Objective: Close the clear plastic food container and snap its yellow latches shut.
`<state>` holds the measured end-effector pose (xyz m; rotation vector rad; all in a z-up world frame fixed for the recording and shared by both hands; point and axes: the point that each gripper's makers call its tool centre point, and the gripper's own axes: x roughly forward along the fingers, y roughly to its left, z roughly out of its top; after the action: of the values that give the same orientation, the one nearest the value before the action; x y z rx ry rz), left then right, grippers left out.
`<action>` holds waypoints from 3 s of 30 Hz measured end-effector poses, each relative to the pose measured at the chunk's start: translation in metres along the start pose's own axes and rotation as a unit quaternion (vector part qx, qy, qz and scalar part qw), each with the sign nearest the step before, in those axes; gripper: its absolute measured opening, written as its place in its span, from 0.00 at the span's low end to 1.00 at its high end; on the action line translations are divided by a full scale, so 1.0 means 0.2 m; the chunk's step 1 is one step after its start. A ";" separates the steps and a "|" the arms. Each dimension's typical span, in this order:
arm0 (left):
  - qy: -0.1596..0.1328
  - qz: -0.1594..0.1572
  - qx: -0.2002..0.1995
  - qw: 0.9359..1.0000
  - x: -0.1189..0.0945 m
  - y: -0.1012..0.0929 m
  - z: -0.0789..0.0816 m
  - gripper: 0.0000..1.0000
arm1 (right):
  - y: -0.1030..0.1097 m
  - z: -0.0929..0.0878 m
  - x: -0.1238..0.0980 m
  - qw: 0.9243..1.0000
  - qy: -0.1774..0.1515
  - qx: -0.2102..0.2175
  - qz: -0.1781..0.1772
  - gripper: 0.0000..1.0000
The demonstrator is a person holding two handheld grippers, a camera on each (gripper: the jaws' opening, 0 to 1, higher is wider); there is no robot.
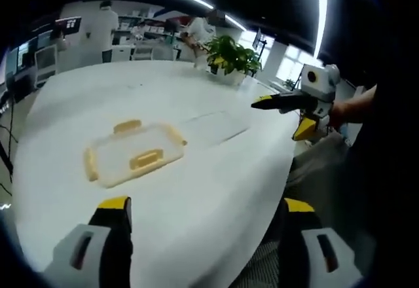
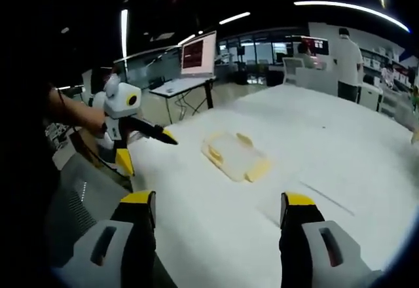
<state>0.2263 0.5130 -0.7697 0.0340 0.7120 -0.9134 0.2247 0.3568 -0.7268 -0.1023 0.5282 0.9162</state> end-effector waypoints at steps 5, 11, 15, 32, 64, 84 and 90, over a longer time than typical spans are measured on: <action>0.007 -0.002 0.006 1.000 0.00 0.05 0.02 0.90 | -0.02 0.02 0.01 1.000 -0.001 -0.006 0.001 0.75; 0.012 -0.004 0.008 1.000 0.00 0.09 0.03 0.89 | -0.04 0.06 0.04 1.000 -0.006 -0.005 0.000 0.75; 0.019 -0.008 0.011 1.000 0.00 0.10 0.02 0.88 | -0.03 0.06 0.06 1.000 -0.003 -0.009 0.007 0.75; 0.051 -0.017 0.038 0.998 -0.01 0.19 0.01 0.84 | -0.06 0.10 0.15 0.999 0.007 -0.040 0.021 0.75; 0.095 -0.021 0.077 0.992 0.03 0.38 0.03 0.80 | -0.11 0.08 0.30 0.996 0.033 -0.060 0.051 0.68; 0.119 -0.018 0.102 0.988 0.07 0.53 0.04 0.79 | -0.15 0.03 0.40 0.992 0.069 -0.073 0.074 0.66; 0.122 -0.017 0.108 0.987 0.09 0.55 0.07 0.79 | -0.16 0.04 0.43 0.992 0.070 -0.069 0.078 0.68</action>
<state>0.3211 0.5652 -0.7980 0.3304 0.8387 -1.0267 0.2952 0.4034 -0.7652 -0.2540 0.6090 1.1032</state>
